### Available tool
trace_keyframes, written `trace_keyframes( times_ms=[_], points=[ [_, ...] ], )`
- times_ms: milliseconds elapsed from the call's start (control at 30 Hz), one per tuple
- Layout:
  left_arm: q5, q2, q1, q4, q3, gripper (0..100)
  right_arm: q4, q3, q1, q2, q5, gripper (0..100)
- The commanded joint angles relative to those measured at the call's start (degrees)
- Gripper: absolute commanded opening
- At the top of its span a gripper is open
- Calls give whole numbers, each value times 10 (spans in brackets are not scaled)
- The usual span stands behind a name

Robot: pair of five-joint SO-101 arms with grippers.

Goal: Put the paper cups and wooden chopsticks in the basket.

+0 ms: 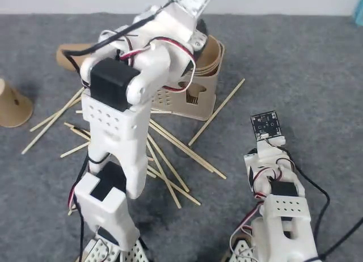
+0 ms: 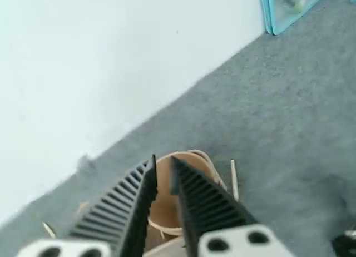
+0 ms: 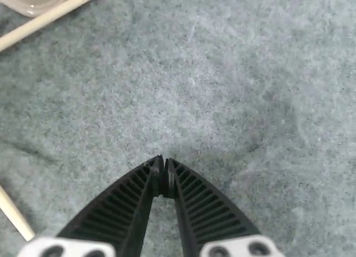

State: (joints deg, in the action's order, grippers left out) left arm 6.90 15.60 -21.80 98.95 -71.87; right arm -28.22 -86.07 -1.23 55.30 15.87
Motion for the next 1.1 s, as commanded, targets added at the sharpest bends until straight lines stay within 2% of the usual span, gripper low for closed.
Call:
trace_keyframes(
  times_ms=[0, 200, 367, 500, 667, 833, 1067],
  points=[
    [-105, -26, -4, 15, -8, 13, 14, 4, -3, 10, 7, 9],
    [-165, -26, -4, 17, -6, 13, 11, 4, -3, 10, 7, 9],
    [-172, -31, -4, 18, 3, 12, 11, 4, -3, 10, 7, 9],
    [-173, -52, 1, 18, 103, 12, 11, 4, -3, 10, 8, 9],
    [-171, -188, -3, -9, 317, 12, 14, 4, -3, 10, 8, 9],
    [-171, -320, 19, -171, 575, 13, 15, 4, -3, 10, 8, 9],
    [-176, -442, 24, -515, 890, 13, 15, 4, -3, 10, 8, 9]
  ],
)
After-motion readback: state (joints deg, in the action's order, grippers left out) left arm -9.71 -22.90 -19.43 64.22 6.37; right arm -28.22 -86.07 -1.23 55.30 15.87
